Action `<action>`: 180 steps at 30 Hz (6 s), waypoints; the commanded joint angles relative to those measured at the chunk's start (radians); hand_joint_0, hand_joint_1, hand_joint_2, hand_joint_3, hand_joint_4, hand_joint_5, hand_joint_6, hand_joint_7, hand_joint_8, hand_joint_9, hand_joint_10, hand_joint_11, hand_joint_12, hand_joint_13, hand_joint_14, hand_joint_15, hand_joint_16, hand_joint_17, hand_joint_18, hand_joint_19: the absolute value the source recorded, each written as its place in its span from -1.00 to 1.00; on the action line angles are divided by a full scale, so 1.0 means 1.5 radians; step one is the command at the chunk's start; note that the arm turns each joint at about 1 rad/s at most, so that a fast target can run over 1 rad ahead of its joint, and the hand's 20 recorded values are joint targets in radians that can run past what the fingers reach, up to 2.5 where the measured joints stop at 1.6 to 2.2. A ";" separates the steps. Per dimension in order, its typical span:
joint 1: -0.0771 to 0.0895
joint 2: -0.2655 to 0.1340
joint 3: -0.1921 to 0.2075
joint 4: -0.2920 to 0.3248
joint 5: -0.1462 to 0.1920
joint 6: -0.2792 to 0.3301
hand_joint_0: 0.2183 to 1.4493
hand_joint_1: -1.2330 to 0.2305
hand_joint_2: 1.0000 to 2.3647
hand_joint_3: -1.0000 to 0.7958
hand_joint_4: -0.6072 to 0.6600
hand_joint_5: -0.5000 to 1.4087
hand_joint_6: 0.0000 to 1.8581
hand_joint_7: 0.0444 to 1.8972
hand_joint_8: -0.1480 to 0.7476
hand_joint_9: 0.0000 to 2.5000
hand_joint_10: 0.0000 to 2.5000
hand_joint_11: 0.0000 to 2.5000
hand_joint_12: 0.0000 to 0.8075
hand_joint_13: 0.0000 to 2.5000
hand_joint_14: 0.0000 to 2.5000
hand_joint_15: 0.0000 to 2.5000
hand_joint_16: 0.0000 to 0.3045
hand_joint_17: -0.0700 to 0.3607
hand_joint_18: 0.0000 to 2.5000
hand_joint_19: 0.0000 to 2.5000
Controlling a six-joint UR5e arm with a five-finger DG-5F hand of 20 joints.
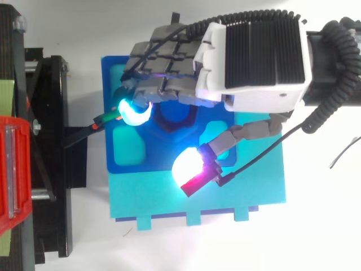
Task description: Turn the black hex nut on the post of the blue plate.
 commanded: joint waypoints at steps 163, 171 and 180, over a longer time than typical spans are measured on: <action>-0.058 0.000 0.066 -0.046 -0.098 -0.032 -0.61 0.01 -1.00 -0.44 0.34 -0.67 -0.46 -0.15 -0.03 -0.68 -1.00 -1.00 -0.02 -0.73 -1.00 -0.99 -0.65 -0.12 -0.84 -0.86; -0.024 0.000 0.065 -0.031 -0.063 -0.032 -0.61 0.01 -1.00 -0.44 0.34 -0.66 -0.46 -0.15 -0.03 -0.68 -1.00 -1.00 -0.02 -0.73 -1.00 -0.98 -0.65 -0.12 -0.84 -0.86; 0.006 0.000 0.066 -0.030 -0.021 -0.030 -0.61 0.01 -1.00 -0.44 0.34 -0.66 -0.46 -0.15 -0.03 -0.68 -1.00 -1.00 -0.02 -0.74 -1.00 -0.99 -0.66 -0.13 -0.85 -0.86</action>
